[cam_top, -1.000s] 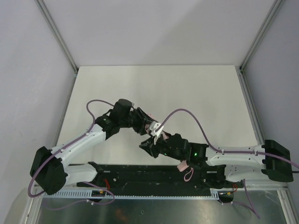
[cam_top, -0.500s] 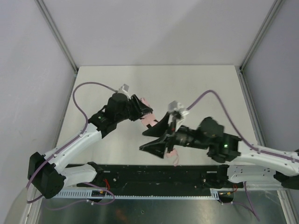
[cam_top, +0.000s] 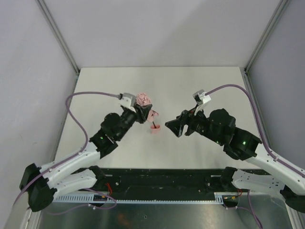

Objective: Put away the umbrella

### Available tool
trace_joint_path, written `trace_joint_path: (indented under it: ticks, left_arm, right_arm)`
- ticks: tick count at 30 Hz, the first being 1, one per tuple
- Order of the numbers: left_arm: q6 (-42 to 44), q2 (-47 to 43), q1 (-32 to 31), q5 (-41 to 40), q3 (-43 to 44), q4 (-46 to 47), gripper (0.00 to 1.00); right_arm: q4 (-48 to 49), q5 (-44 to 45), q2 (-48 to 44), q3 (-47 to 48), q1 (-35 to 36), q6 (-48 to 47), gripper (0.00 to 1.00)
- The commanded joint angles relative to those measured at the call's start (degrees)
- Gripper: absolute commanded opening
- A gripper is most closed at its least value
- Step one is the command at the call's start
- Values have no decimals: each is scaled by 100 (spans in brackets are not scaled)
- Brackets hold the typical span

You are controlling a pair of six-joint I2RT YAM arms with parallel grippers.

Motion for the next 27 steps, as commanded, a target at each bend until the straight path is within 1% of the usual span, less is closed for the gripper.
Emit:
trace_joint_path:
  ticks: [1,3,5,6,8,10,12,16,18,19,21,22,24,26,27]
  left_arm:
    - [1096,378,-622,-494,-658,1811,0]
    - [1124,716,-1014,-821,-1023,2295,0]
    - [1065,1218,-1329,-1164,-1176,2434,0]
    - [901,1518,-1401,-1254,-1267,2526,0]
    - [651,2137,-1448,-1128,-1356,2654,0]
    - [514,2537,-1480,-1114,-1398,2677,0]
    - [416,2613,-1468,-1167,-1496,2701,0]
    - [341,2612,-1272,-463,-1503,2599,0]
    - [252,2314,-1214,-275,-1470,2332,0]
    - [126,2040,-1115,-62,-1454,2154,0]
    - [-450,1414,-724,805,-1396,1759,0]
    - [-933,1120,-448,1361,-1333,1551,0]
    - [-2165,723,172,2312,-1170,998,1]
    - [-3359,598,710,3176,-980,464,2]
    - [-3802,623,946,3597,-914,280,3]
  right_arm:
    - [-144,103,-168,-109,-60,112,73]
    - [-93,105,-213,-224,-72,135,73]
    - [-65,70,-229,-334,-106,174,73]
    - [-64,39,-227,-380,-123,192,73]
    - [-49,-8,-241,-481,-151,228,73]
    - [-45,-46,-265,-574,-174,252,73]
    - [-51,-58,-299,-674,-197,282,73]
    - [-26,-260,-282,-831,-328,338,73]
    - [-42,-399,-231,-864,-387,321,74]
    - [-88,-441,-206,-869,-409,301,75]
    - [-231,-491,-122,-878,-504,242,77]
    - [-323,-619,-64,-876,-581,213,78]
    - [-500,-808,13,-888,-740,204,79]
    - [-534,-980,43,-942,-855,198,80]
    - [-497,-1070,67,-970,-889,195,80]
